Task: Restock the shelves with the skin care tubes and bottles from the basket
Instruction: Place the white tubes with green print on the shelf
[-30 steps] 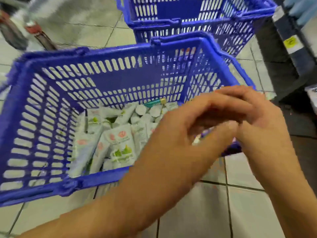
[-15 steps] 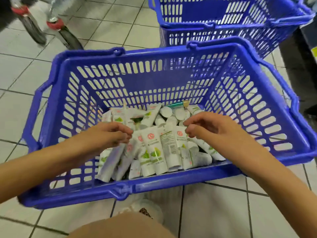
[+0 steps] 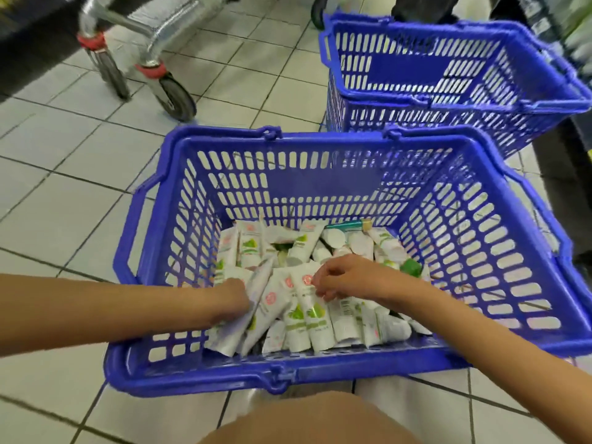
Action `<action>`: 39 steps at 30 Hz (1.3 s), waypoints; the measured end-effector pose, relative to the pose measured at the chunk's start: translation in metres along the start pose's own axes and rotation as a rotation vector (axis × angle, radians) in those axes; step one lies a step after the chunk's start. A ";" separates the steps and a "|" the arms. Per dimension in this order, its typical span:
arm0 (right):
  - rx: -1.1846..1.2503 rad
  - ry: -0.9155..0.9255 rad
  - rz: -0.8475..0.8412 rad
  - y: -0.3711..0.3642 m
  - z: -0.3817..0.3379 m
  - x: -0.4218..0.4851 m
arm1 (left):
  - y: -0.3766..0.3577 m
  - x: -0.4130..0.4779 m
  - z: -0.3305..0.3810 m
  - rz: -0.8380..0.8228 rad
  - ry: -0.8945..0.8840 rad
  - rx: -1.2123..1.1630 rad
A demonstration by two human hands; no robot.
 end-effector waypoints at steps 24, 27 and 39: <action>0.162 -0.038 0.306 -0.024 -0.010 0.030 | 0.012 -0.006 0.021 -0.083 -0.137 -0.739; 0.336 -0.004 0.453 -0.010 0.000 0.021 | 0.022 -0.023 0.041 -0.119 -0.257 -0.809; 1.180 0.163 0.934 0.060 0.027 -0.035 | 0.030 -0.061 0.152 -0.133 -0.697 -1.161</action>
Point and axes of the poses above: each hand's wrist, its own x-axis towards the middle knuckle, its own y-axis out of the back of the hand, z = x × y, the point moved 7 cm from there along x, towards the middle knuckle, and after that the axes turned 2 degrees about y, right-handed, at the moved point
